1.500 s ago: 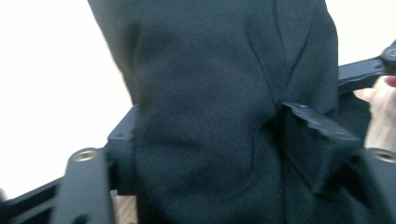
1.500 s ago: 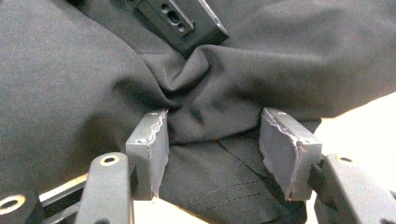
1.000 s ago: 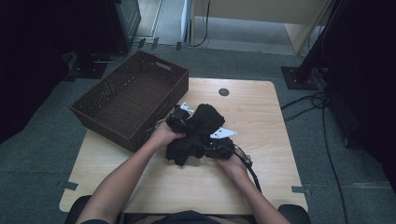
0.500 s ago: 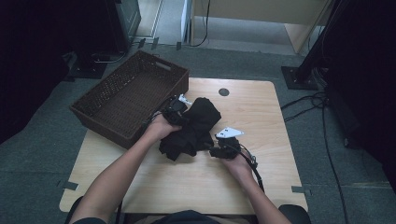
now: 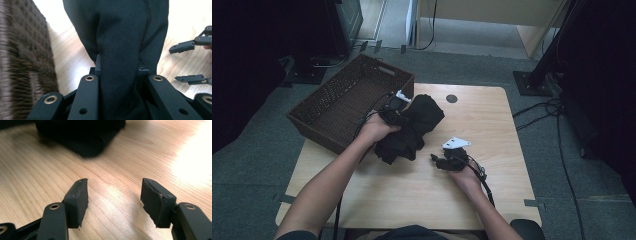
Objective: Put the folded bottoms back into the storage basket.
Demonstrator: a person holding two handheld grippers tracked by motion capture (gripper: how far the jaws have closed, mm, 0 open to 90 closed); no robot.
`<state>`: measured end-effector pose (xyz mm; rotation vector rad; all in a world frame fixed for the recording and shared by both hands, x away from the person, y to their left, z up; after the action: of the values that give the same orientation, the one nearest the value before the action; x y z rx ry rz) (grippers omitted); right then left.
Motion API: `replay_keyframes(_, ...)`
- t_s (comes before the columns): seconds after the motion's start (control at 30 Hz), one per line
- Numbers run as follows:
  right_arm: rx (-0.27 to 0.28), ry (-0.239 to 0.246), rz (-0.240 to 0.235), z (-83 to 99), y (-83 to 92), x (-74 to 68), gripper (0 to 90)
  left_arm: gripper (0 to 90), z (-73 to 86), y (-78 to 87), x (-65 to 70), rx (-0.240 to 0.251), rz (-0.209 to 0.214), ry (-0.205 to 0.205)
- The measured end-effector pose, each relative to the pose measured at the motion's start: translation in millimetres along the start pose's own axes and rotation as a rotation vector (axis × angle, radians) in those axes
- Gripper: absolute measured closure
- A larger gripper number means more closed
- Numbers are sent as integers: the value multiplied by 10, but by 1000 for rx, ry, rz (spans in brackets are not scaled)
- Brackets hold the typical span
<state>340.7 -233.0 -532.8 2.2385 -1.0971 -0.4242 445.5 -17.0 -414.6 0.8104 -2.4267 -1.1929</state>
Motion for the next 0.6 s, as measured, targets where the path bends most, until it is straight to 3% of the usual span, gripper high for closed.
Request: replay_keyframes(0.6,-13,-8,-7,10,-28,-3,370,730,-228,541,-265,46,-32,5)
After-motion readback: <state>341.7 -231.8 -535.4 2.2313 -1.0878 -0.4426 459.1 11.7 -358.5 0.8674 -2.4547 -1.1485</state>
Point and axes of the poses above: each handheld gripper's, and its own axes: y roughly backward along the jaws, z roughly out of its underside, x roughly to its right, the point moved 2 cm from there along -y, roughly forward along the jaws
